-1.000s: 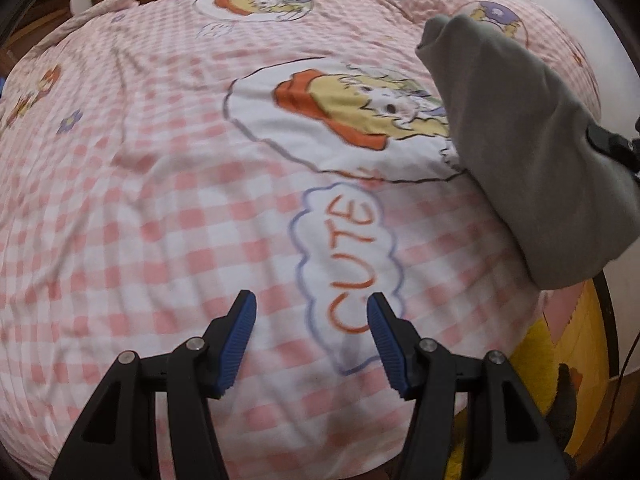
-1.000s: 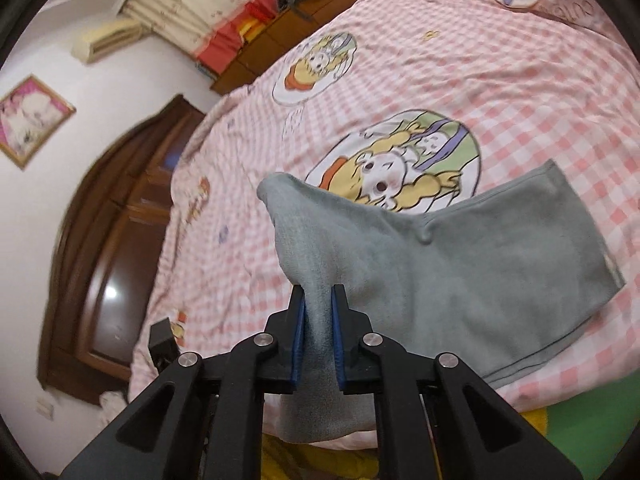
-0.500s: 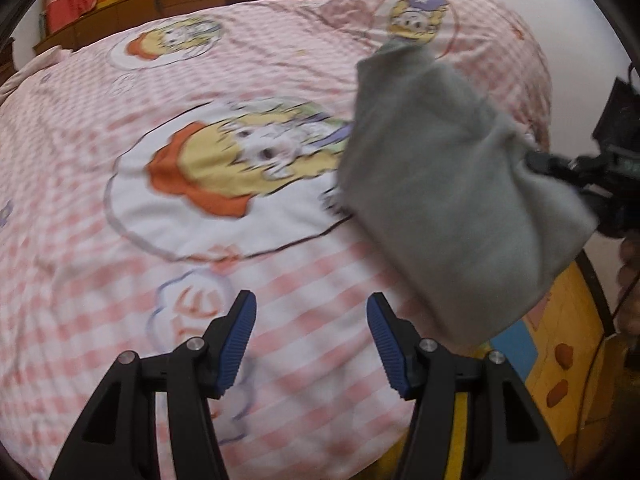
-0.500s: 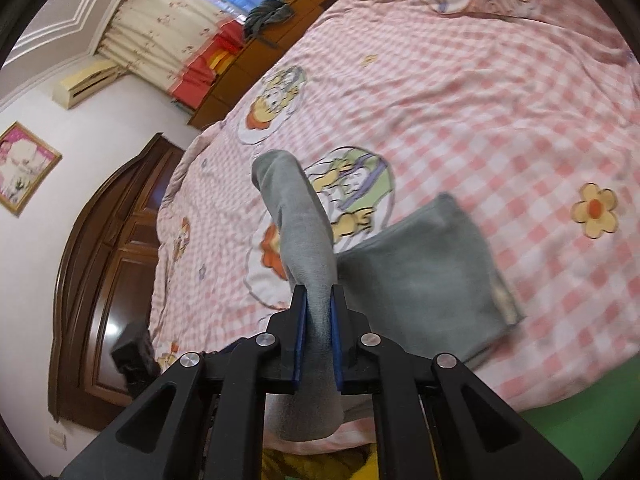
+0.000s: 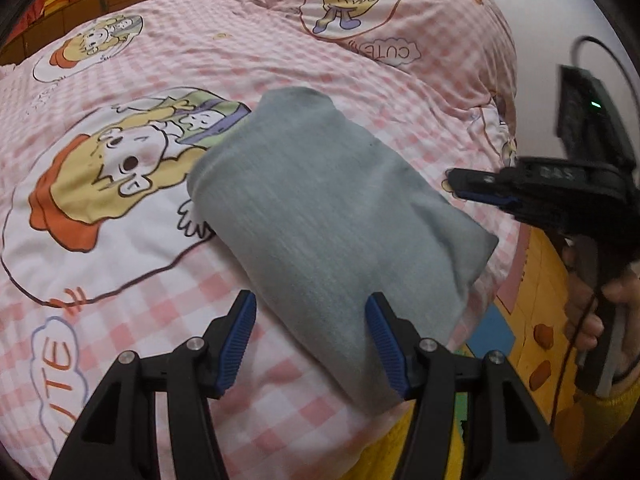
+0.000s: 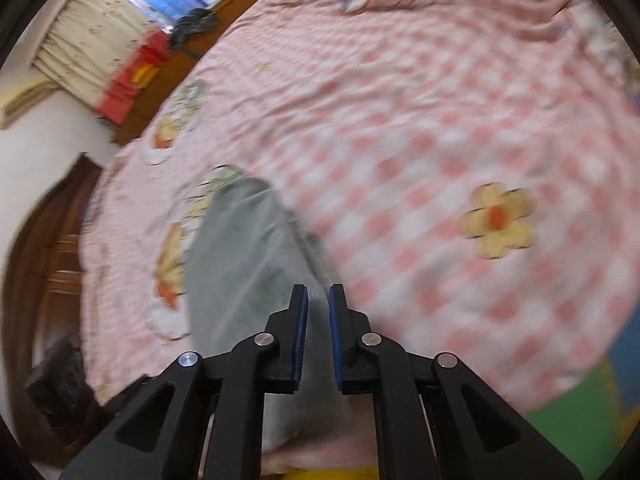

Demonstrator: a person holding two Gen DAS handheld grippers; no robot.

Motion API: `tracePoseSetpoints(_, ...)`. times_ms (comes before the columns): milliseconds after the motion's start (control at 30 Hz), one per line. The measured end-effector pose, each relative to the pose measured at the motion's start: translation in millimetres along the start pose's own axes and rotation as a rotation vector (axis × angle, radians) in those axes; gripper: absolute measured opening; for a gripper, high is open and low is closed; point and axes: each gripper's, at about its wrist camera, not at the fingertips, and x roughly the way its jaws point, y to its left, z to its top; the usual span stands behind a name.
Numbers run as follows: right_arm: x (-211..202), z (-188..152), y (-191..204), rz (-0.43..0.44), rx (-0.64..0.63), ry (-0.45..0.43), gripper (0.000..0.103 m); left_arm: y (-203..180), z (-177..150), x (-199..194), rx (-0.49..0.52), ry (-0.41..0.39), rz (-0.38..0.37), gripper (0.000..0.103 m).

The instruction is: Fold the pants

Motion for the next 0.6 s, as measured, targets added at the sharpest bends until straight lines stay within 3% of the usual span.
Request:
tracePoseSetpoints(100,-26,-9,2,-0.004,-0.032,-0.029,0.013,2,-1,0,-0.015,-0.003,-0.011,0.061)
tracePoseSetpoints(233,-46,-24,10,-0.025,-0.081,-0.035,0.043,3,-1,-1,-0.022,-0.009,-0.009,0.061)
tracePoseSetpoints(400,-21,-38,17,-0.069,-0.128,0.046,0.045,0,-4,-2,-0.018,-0.018,0.004,0.061)
tracePoseSetpoints(433,-14,-40,17,-0.069,-0.137,0.051,0.04,0,-4,-2,-0.016,-0.019,0.004,0.061)
tracePoseSetpoints(467,-12,-42,16,-0.061,-0.144,0.035,0.014,0,-4,-2,-0.012,-0.02,0.007,0.061)
tracePoseSetpoints(500,-13,-44,15,-0.077,-0.142,0.017,0.01,0,-4,-2,-0.009,-0.019,0.008,0.061)
tracePoseSetpoints(600,-10,-52,6,-0.116,-0.114,-0.004,0.01,0,-6,2,-0.007,-0.006,0.009,0.063)
